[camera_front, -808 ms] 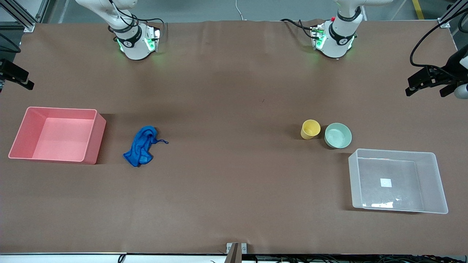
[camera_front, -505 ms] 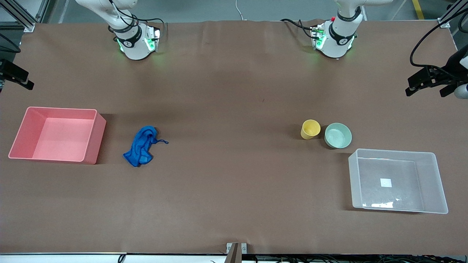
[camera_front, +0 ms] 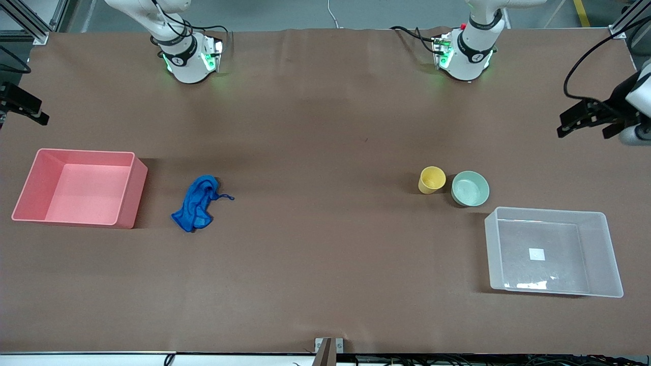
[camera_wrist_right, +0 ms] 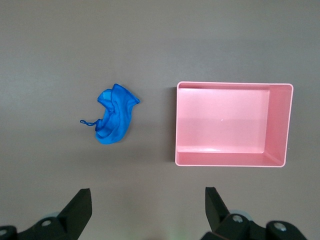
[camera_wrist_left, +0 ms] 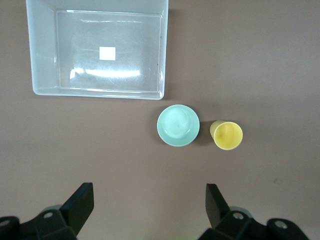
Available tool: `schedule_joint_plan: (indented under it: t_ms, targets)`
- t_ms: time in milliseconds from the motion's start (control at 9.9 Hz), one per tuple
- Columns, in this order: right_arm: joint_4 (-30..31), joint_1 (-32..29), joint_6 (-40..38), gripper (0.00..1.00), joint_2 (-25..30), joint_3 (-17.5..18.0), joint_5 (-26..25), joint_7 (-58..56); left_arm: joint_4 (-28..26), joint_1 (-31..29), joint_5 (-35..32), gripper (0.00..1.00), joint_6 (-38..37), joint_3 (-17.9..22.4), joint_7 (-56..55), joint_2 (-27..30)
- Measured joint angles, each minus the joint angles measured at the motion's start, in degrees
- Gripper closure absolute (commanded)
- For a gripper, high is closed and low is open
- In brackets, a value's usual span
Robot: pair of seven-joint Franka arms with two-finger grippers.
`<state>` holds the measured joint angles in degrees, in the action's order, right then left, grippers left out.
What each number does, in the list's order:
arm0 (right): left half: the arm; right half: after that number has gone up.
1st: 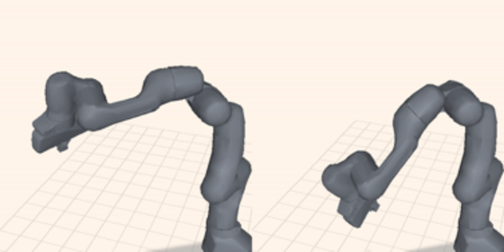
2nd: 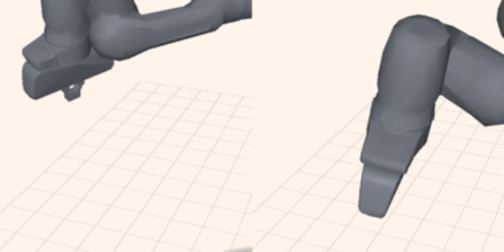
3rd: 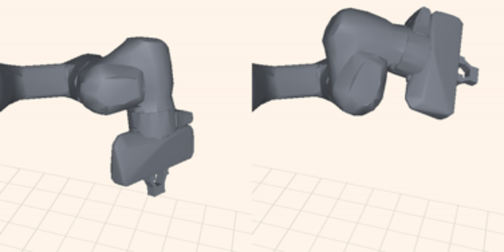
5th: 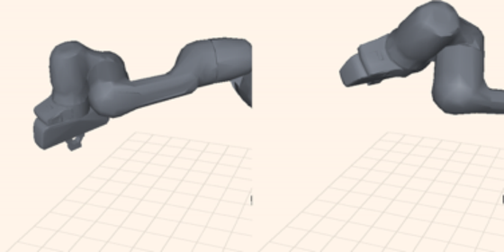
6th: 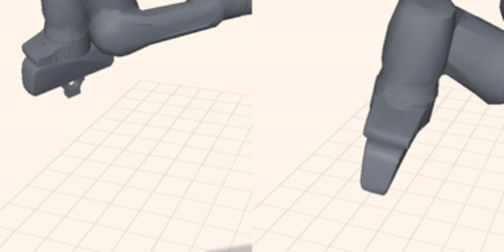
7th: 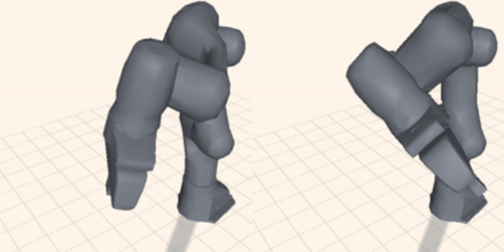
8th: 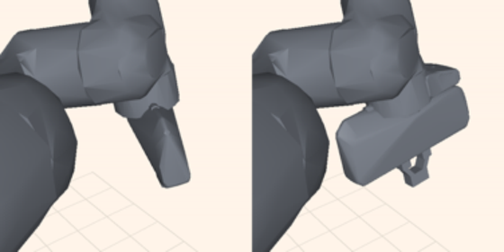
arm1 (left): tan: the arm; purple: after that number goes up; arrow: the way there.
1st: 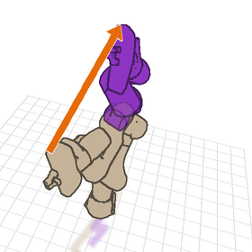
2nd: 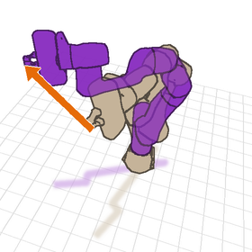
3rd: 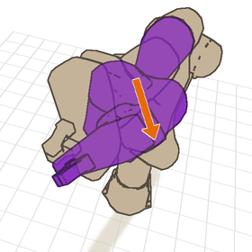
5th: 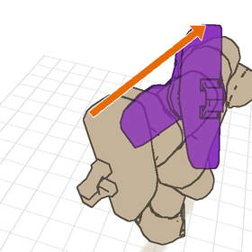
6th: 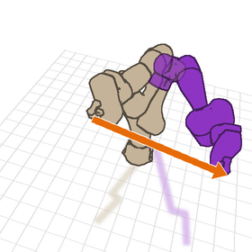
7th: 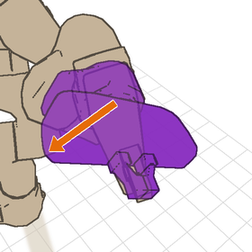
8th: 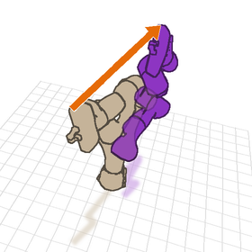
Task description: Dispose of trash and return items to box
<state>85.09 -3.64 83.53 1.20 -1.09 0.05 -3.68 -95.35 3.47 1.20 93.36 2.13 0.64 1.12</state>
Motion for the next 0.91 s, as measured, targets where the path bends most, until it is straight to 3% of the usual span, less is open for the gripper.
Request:
schedule_joint_plan:
  t_ms: [303, 505, 707, 909]
  targets:
    - [3.3, 4.81, 6.53, 0.0, -6.03, 0.26, 0.12, 0.06, -19.02, -0.05, -0.25, 0.02, 20.38, 0.34, 0.48, -0.63]
    - [12.23, 8.05, 17.84, 0.0, -9.39, 0.42, 0.12, 0.11, -30.52, -0.05, -0.26, 0.02, 32.54, 0.38, 0.51, -2.09]
    - [25.88, 10.98, 34.62, 0.0, -10.77, 0.48, 0.12, 0.12, -36.73, -0.04, -0.27, 0.02, 40.64, 0.4, 0.53, -4.94]
    - [35.15, 13.03, 47.56, 0.0, -14.89, 0.49, 0.12, 0.61, -39.41, 0.02, -0.29, 0.02, 47.78, 0.38, 0.54, -9.59]
